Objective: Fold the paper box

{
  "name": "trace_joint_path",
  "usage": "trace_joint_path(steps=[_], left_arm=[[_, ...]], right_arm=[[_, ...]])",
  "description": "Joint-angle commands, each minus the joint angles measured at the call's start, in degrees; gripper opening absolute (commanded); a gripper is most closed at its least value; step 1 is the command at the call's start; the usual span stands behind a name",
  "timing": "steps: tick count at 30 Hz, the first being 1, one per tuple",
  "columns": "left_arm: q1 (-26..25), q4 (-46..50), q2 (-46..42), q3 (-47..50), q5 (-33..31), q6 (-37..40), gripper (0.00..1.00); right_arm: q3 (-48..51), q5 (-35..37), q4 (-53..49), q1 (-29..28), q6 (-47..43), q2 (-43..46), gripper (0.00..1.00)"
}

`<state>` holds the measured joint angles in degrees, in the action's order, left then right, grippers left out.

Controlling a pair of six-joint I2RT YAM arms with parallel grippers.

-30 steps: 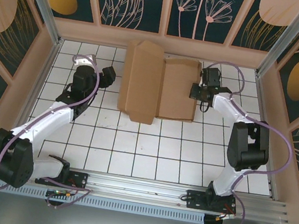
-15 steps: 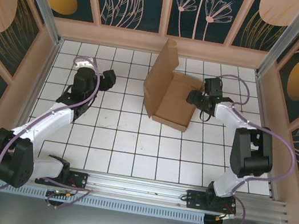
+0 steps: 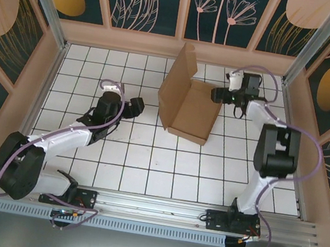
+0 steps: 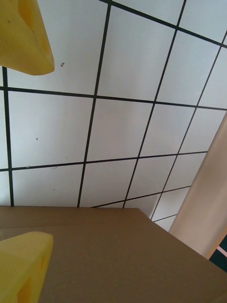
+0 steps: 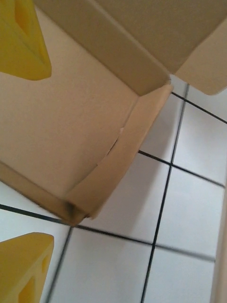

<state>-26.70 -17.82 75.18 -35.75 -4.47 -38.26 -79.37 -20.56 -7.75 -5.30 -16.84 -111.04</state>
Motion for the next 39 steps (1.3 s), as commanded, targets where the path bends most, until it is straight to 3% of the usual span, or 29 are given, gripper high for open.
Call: trace_joint_path(steps=[1,6,9,14,16,22,26,31,39], left_arm=[[-0.28,-2.23,-0.81,0.79,1.63,0.02,0.86],[-0.24,-0.03,-0.66,0.24,1.32,2.16,0.87],[-0.28,-0.61,-0.27,0.37,1.97,2.14,0.87],[-0.26,-1.15,1.16,0.08,3.26,2.46,0.89],[-0.26,1.10,0.91,-0.83,1.58,3.90,0.90],[-0.20,4.98,-1.35,-2.00,-4.59,4.94,0.94],[-0.19,4.72,-0.53,-2.04,-3.81,2.42,0.96],[-0.20,5.07,2.78,-3.25,-2.33,1.65,0.98],[-0.24,6.05,9.78,-8.04,1.17,-2.01,0.94]], right_arm=[[-11.81,-6.46,-11.14,1.00,-15.57,-7.94,0.85],[-30.02,-7.19,-24.72,0.96,-20.68,-21.04,0.85],[-36.18,-6.35,-27.76,0.89,-20.86,-25.20,0.80],[-36.73,-5.54,-27.89,0.91,-20.11,-24.77,0.48],[-33.79,-4.54,-26.44,0.90,-19.11,-22.56,0.43],[-15.25,-0.14,-10.33,0.79,-7.36,-11.12,0.15],[-2.66,6.97,-0.22,-0.69,4.20,-3.69,0.15],[9.29,12.96,4.76,-3.77,17.71,3.63,0.16],[24.53,30.76,12.38,-11.75,35.86,13.19,0.19]])
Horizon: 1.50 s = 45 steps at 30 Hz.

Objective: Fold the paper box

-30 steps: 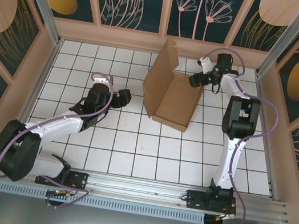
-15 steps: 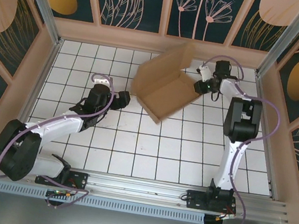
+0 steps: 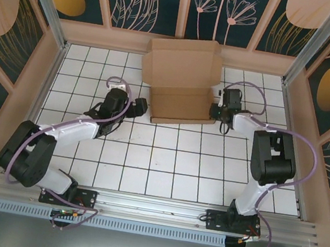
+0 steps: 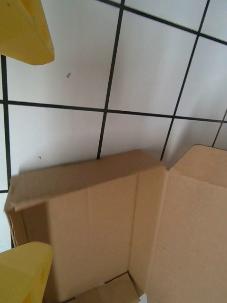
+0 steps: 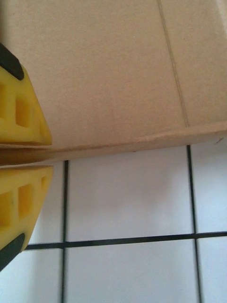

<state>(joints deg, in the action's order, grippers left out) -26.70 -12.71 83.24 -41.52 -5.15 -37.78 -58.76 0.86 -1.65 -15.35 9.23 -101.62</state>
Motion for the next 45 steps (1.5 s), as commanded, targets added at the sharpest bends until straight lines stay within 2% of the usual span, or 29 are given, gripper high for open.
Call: trace_joint_path(steps=[1,5,13,16,20,23,25,29,31,33,38,40,45], left_arm=[[-0.26,1.00,2.36,-2.73,2.36,-2.86,0.93],[-0.24,3.62,6.66,-6.15,3.39,-2.24,0.85],[-0.28,3.13,13.05,-10.03,1.51,-0.60,0.63],[-0.24,3.63,16.62,-12.84,1.76,0.22,0.58],[-0.28,4.09,20.27,-15.83,2.22,1.01,0.52],[-0.27,4.53,22.26,-17.18,2.65,1.72,0.41],[-0.28,4.76,23.54,-18.01,3.17,2.08,0.33],[-0.28,5.19,25.60,-19.04,3.74,3.18,0.21],[-0.28,5.47,25.86,-19.13,3.57,3.71,0.18],[-0.28,6.08,26.25,-19.37,3.52,4.29,0.12],[-0.30,7.49,26.43,-19.74,3.43,5.03,0.07],[-0.28,8.28,26.53,-19.92,3.24,4.99,0.01],[-0.37,10.66,26.62,-20.53,2.76,5.22,0.00]], right_arm=[[5.44,9.51,7.85,-2.26,11.18,4.56,0.19],[10.63,6.77,12.77,-4.87,16.19,7.71,0.20],[13.24,4.38,12.71,-5.26,15.98,11.53,0.25],[13.96,2.69,12.79,-5.35,15.99,12.93,0.37],[18.32,4.83,15.80,-5.38,14.08,18.70,0.58],[23.06,6.30,17.46,-4.58,13.27,24.29,0.60],[25.73,4.93,17.39,-3.67,13.59,27.33,0.57],[30.40,-1.36,17.37,-2.89,14.57,30.99,0.45],[32.60,-4.88,19.31,-2.96,15.42,31.46,0.40],[34.55,-8.44,22.96,-3.09,17.38,30.56,0.32],[35.10,-13.58,29.75,-3.98,21.08,25.58,0.19],[34.47,-15.01,30.30,-4.09,22.30,23.69,0.17],[36.09,-14.33,30.80,-4.46,23.97,24.16,0.16]])
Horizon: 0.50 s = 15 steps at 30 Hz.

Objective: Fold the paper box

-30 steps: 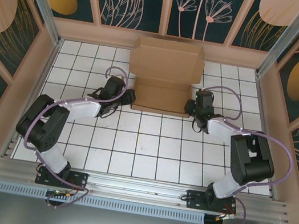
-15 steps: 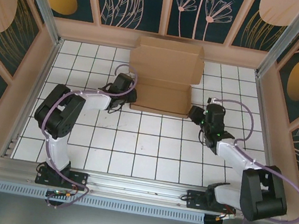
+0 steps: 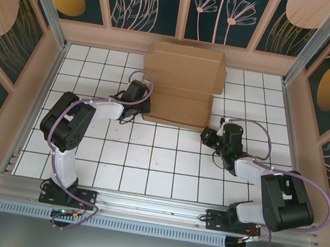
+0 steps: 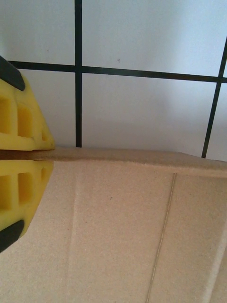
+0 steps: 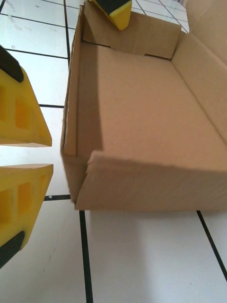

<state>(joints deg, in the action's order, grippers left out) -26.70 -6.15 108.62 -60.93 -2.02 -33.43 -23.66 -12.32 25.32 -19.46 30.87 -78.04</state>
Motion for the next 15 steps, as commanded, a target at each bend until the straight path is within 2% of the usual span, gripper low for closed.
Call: trace_joint_path(steps=[1,10,15], left_arm=[[-0.37,4.78,1.30,-1.40,-0.24,1.31,0.00],[-0.64,13.31,2.52,-5.93,-2.32,8.99,0.00],[-0.81,14.20,2.46,-6.19,-3.73,12.20,0.00]], right_arm=[[1.32,-0.73,3.86,-0.36,2.48,0.69,0.15],[-4.26,0.33,4.29,1.64,2.41,-6.68,0.11],[-8.86,-0.57,2.21,4.11,5.57,-11.65,0.10]])
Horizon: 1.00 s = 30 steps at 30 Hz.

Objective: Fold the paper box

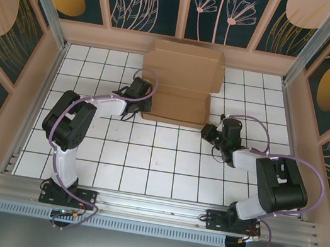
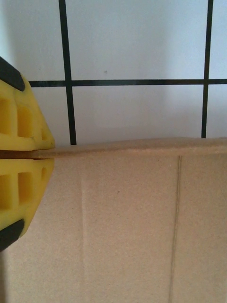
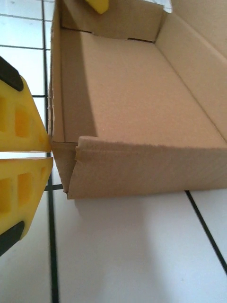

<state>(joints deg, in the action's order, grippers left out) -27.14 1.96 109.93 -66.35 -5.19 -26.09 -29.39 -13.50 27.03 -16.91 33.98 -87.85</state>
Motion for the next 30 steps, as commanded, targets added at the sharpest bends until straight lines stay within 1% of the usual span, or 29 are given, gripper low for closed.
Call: trace_joint_path(steps=[1,5,8,11,13,15,17,19,21,23,26,30], left_arm=[[-0.37,6.22,1.30,-0.89,-0.78,5.25,0.00],[-0.46,6.45,1.75,-1.10,-1.40,5.96,0.00],[-0.46,8.07,2.31,-2.24,-3.00,5.16,0.00],[-0.46,8.72,1.82,-2.32,-3.75,5.10,0.00],[-0.46,8.94,1.36,-1.79,-3.62,5.43,0.00],[-0.46,8.96,0.89,-1.09,-3.21,5.52,0.00],[-0.46,8.86,0.46,-0.09,-2.53,5.69,0.00],[-0.44,8.86,-0.13,0.82,-2.12,5.53,0.00],[-0.46,8.78,-0.92,1.59,-1.71,5.51,0.02],[-0.46,8.44,-1.70,2.54,-1.44,5.54,0.04],[-0.46,7.78,-3.44,3.90,-0.63,5.69,0.08],[-0.48,6.53,-4.97,4.97,0.85,5.27,0.14]], right_arm=[[-3.91,0.28,-0.18,2.03,3.15,-2.73,0.10],[-6.44,-2.76,-2.81,3.32,4.37,-5.26,0.14],[-4.20,-4.41,-0.05,3.21,1.44,-2.08,0.21],[-1.51,-2.67,-0.53,3.34,-6.10,5.77,0.32],[-1.09,-1.95,-2.76,3.53,-13.17,10.83,0.43],[-2.31,-1.35,-6.46,4.09,-19.02,13.80,0.54],[-5.05,-1.62,-10.54,4.90,-24.52,14.94,0.63],[-9.15,-1.79,-14.66,5.71,-29.23,14.58,0.71],[-13.19,-0.98,-17.94,6.49,-32.77,13.42,0.76],[-17.21,-2.10,-20.95,7.97,-36.34,11.67,0.81],[-23.71,-7.45,-25.55,11.11,-40.83,8.35,0.83],[-33.14,-17.77,-33.61,14.62,-47.56,2.56,0.84]])
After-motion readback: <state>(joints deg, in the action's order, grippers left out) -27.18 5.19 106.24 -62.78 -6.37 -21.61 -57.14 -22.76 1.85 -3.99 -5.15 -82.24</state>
